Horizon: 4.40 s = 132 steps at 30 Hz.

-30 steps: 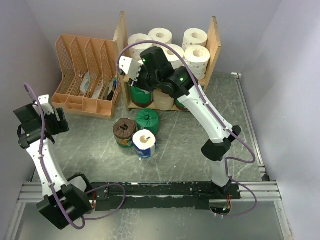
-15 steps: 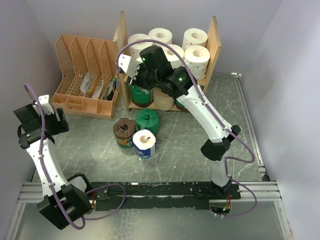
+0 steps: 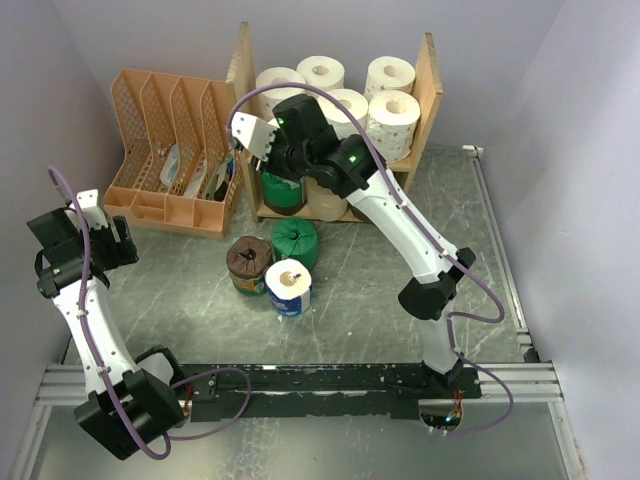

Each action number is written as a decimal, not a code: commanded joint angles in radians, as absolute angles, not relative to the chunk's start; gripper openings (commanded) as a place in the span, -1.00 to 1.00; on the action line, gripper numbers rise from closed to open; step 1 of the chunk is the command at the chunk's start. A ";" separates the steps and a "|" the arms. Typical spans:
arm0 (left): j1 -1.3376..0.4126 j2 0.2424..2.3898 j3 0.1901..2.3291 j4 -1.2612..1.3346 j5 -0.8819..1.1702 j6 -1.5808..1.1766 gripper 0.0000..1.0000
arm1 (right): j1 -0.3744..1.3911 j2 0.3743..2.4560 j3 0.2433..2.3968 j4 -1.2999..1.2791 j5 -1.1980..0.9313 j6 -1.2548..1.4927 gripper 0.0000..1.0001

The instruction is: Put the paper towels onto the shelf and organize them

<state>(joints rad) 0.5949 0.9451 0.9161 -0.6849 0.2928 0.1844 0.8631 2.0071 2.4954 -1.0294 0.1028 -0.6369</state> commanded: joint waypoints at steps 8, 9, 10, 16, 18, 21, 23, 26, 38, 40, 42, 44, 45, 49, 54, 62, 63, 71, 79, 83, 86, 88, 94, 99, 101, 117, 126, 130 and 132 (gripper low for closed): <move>0.608 0.934 0.918 -0.684 0.318 0.198 0.68 | 0.864 1.991 2.481 -0.935 0.154 -0.665 -0.21; 0.607 0.935 0.918 -0.683 0.319 0.198 0.68 | 0.864 1.992 2.483 -0.934 0.157 -0.666 -0.20; 0.607 0.936 0.919 -0.684 0.319 0.198 0.68 | 0.864 1.991 2.483 -0.932 0.160 -0.669 -0.19; 0.606 0.935 0.919 -0.685 0.321 0.199 0.68 | 0.864 1.983 2.482 -0.908 0.186 -0.692 -0.16; 0.606 0.935 0.919 -0.685 0.323 0.199 0.68 | 0.864 1.979 2.478 -0.896 0.195 -0.701 -0.16; 0.607 0.936 0.919 -0.686 0.323 0.199 0.68 | 0.864 1.976 2.467 -0.875 0.213 -0.716 -0.16; 0.606 0.935 0.919 -0.686 0.323 0.199 0.68 | 0.864 1.973 2.460 -0.850 0.224 -0.729 -0.16; 0.607 0.935 0.919 -0.685 0.323 0.199 0.68 | 0.864 1.975 2.459 -0.826 0.237 -0.749 -0.15; 0.608 0.933 0.919 -0.686 0.323 0.199 0.68 | 0.864 1.995 2.448 -0.693 0.291 -0.827 0.09; 0.606 0.932 0.919 -0.686 0.323 0.199 0.68 | 0.864 1.999 2.442 -0.687 0.296 -0.836 0.09; 0.606 0.932 0.919 -0.686 0.324 0.199 0.68 | 0.863 2.000 2.433 -0.678 0.298 -0.841 0.09; 0.608 0.932 0.919 -0.685 0.325 0.201 0.68 | 0.864 2.001 2.430 -0.674 0.298 -0.843 0.09; 0.607 0.933 0.919 -0.685 0.325 0.201 0.68 | 0.864 2.003 2.430 -0.671 0.298 -0.843 0.09; 0.606 0.933 0.919 -0.686 0.327 0.201 0.68 | 0.864 2.008 2.421 -0.672 0.297 -0.837 0.10; 0.606 0.930 0.917 -0.686 0.327 0.201 0.68 | 0.864 1.986 2.356 -0.669 0.282 -0.815 0.09; 0.606 0.934 0.917 -0.686 0.329 0.202 0.68 | 0.862 1.931 2.217 -0.598 0.276 -0.785 0.10; 0.607 0.933 0.918 -0.685 0.329 0.202 0.68 | 0.861 1.931 2.217 -0.592 0.277 -0.785 0.10; 0.606 0.934 0.918 -0.685 0.328 0.202 0.68 | 0.861 1.941 2.201 -0.530 0.308 -0.795 0.10; 0.606 0.935 0.918 -0.686 0.327 0.202 0.68 | 0.860 1.961 2.186 -0.470 0.327 -0.802 0.10; 0.607 0.937 0.917 -0.686 0.328 0.202 0.68 | 0.860 1.970 2.191 -0.462 0.323 -0.803 0.10; 0.607 0.939 0.919 -0.686 0.326 0.201 0.68 | 0.860 1.977 2.193 -0.461 0.319 -0.805 0.10; 0.607 0.940 0.919 -0.686 0.326 0.201 0.68 | 0.859 1.980 2.188 -0.451 0.320 -0.812 0.10; 0.607 0.937 0.917 -0.684 0.324 0.201 0.68 | 0.857 2.010 2.212 -0.440 0.325 -0.823 0.10; 0.607 0.939 0.917 -0.685 0.325 0.201 0.69 | 0.853 2.046 2.231 -0.438 0.324 -0.829 0.11; 0.607 0.942 0.918 -0.686 0.327 0.202 0.69 | 0.853 2.052 2.235 -0.436 0.324 -0.830 0.11; 0.607 0.953 0.919 -0.686 0.327 0.202 0.69 | 0.885 1.939 2.147 -0.455 0.318 -0.815 0.11; 0.608 0.950 0.917 -0.686 0.325 0.201 0.68 | 0.925 1.737 2.040 -0.585 0.270 -0.772 0.11; 0.606 0.957 0.919 -0.686 0.322 0.199 0.68 | 0.922 1.673 2.095 -0.682 0.192 -0.737 0.13; 0.607 0.958 0.919 -0.685 0.319 0.199 0.68 | 0.911 1.656 2.089 -0.681 0.182 -0.737 0.14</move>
